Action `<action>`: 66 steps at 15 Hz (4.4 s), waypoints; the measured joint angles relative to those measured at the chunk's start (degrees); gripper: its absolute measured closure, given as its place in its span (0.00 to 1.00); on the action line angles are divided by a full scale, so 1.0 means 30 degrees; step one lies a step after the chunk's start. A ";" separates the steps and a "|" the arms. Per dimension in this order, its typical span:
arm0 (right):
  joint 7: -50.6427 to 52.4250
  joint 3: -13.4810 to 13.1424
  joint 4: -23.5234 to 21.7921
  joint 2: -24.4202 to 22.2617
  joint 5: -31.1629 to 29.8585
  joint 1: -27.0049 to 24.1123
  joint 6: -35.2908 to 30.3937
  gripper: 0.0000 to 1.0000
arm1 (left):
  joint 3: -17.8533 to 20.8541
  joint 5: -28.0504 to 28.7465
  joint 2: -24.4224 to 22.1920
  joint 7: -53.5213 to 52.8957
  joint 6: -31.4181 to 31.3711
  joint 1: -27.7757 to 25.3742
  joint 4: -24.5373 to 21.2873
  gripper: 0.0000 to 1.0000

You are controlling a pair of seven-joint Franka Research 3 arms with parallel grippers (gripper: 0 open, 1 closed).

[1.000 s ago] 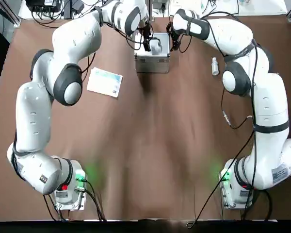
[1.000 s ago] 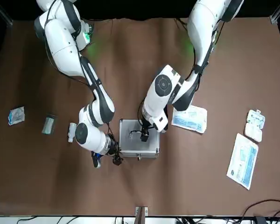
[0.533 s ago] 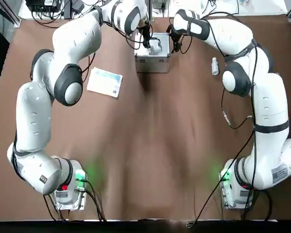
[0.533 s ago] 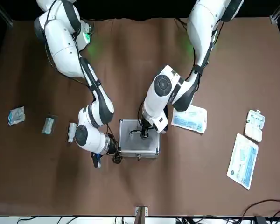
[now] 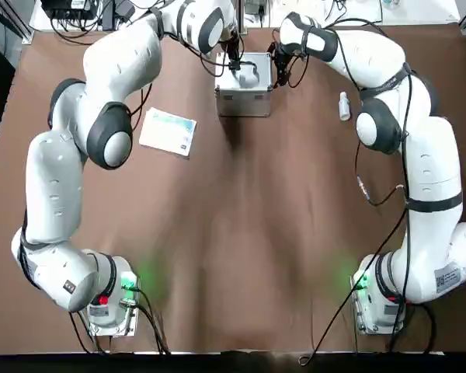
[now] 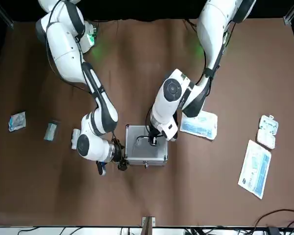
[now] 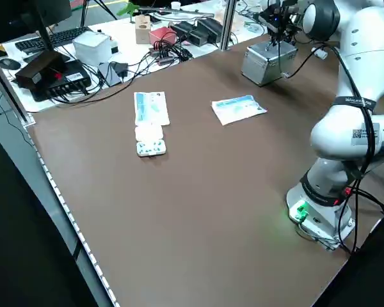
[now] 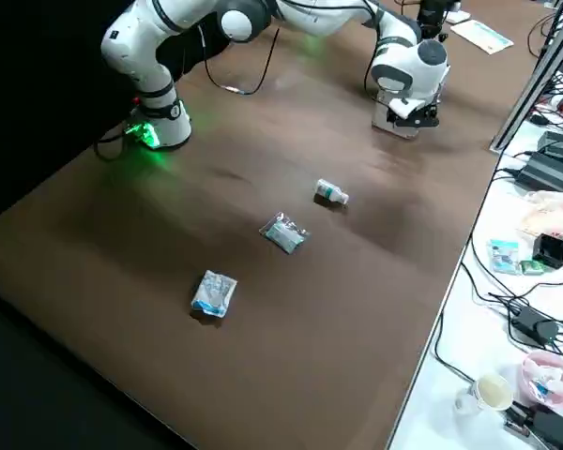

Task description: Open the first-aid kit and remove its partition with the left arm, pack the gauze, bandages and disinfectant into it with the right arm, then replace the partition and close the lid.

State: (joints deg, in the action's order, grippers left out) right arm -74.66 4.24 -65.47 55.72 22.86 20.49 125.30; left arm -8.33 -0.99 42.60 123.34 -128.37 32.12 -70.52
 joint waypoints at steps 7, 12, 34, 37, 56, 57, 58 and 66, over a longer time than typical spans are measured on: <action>-0.0003 -0.0086 -0.0005 0.0049 0.1058 -0.0028 -0.0024 0.07 | 0.0019 0.0004 0.0000 -0.0003 -0.0002 0.0000 0.0040 0.87; -0.0004 -0.0151 -0.0024 0.0080 0.1801 -0.0044 -0.0030 0.07 | 0.0036 0.0004 -0.0003 -0.0003 0.0000 0.0000 0.0053 0.87; 0.0173 -0.0235 -0.0052 0.0205 0.2762 0.0000 0.0037 0.08 | -0.0186 0.0004 -0.0791 -0.0025 0.1938 0.0128 0.0433 0.87; 0.0225 -0.0235 -0.0052 0.0204 0.2762 0.0009 0.0023 0.08 | -0.0259 0.0004 -0.0853 -0.0042 0.2337 0.0128 0.0484 0.87; 0.0304 -0.0234 -0.0051 0.0204 0.2762 0.0013 0.0000 0.08 | -0.1183 -0.0867 -0.1706 -0.0040 0.5781 -0.0119 0.0493 0.87; 0.0305 -0.0235 -0.0051 0.0204 0.2762 0.0013 0.0003 0.08 | -0.1192 -0.0888 -0.1711 -0.0048 0.5823 -0.0120 0.0492 0.85; 0.0305 -0.0235 -0.0051 0.0204 0.2762 0.0014 0.0004 0.08 | -0.1209 -0.0889 -0.1719 -0.0085 0.5880 -0.0120 0.0491 0.85; 0.0306 -0.0234 -0.0050 0.0204 0.2763 0.0016 0.0008 0.08 | -0.1751 -0.1102 -0.1833 -0.0265 0.6116 0.0105 0.0304 0.71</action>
State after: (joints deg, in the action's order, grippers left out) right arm -73.74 3.54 -65.62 56.33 31.14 20.54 125.32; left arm -13.58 -4.30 37.10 122.55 -110.02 32.43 -69.61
